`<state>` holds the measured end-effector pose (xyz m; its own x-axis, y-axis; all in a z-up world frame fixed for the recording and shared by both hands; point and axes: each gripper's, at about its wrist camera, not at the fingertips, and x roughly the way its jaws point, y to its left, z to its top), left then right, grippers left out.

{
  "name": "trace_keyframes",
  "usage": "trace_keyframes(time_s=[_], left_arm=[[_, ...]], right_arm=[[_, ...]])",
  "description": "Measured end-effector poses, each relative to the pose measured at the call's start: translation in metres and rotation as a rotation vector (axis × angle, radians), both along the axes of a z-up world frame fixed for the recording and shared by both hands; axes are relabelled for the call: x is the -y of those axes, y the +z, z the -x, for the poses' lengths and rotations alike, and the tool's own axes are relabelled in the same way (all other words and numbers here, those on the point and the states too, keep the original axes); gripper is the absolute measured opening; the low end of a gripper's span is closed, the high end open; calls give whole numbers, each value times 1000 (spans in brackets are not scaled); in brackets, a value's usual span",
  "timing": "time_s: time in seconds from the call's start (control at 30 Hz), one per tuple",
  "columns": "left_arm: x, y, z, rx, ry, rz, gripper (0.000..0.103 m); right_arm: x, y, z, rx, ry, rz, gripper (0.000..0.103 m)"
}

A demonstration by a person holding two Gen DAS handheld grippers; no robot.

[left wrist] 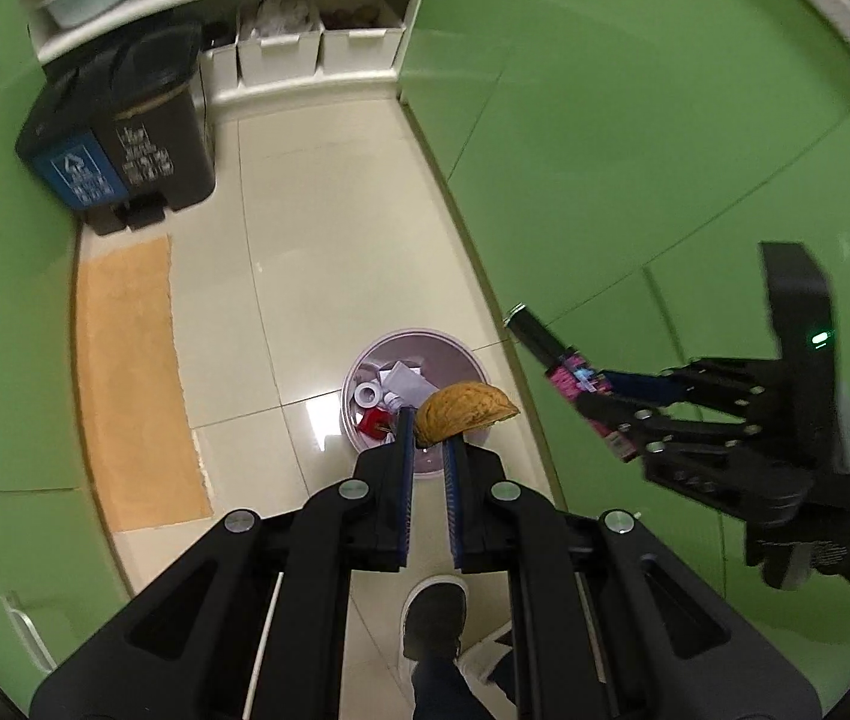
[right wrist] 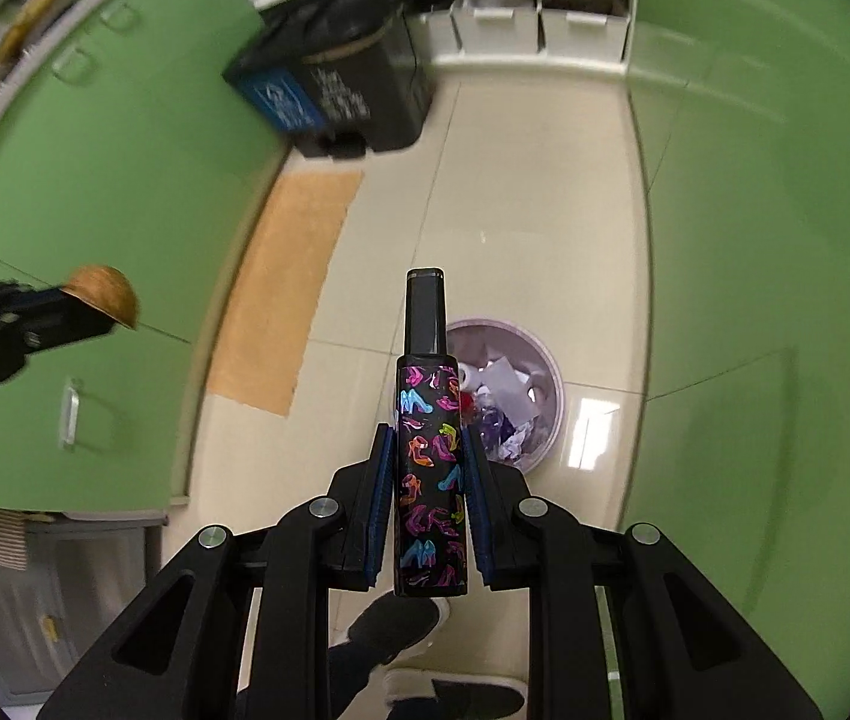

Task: Collect trash
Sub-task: 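Carry the walnut shell and patterned tube over the pink wastebasket, then open both tools to drop the shell and tube into the wastebasket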

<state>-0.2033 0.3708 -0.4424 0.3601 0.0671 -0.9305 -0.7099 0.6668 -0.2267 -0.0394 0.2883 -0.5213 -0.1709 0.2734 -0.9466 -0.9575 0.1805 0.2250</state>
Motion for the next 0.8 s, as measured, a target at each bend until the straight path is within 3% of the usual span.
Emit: trace_keyframes(time_s=[0.13, 0.2, 0.23, 0.33, 0.47, 0.8], left_arm=[[-6, -41, -2, -8, 6, 10, 9], [-9, -58, -4, -15, 7, 17, 9], [-9, -66, -5, -19, 5, 23, 9], [-9, -83, -9, -25, -3, 39, 9], [-4, -93, -20, -25, -22, 59, 9], [3, -108, -66, -16, -93, 83, 9]], right_arm=[[-9, -49, 0, -2, 16, 11, 26], [-10, -67, -1, 4, 11, 7, 54], [-11, -71, -1, 9, 8, 0, 77], [-7, -75, -5, 26, -9, -25, 90], [6, -67, -16, 30, -62, -12, 96], [46, -32, -36, 66, -171, -10, 96]])
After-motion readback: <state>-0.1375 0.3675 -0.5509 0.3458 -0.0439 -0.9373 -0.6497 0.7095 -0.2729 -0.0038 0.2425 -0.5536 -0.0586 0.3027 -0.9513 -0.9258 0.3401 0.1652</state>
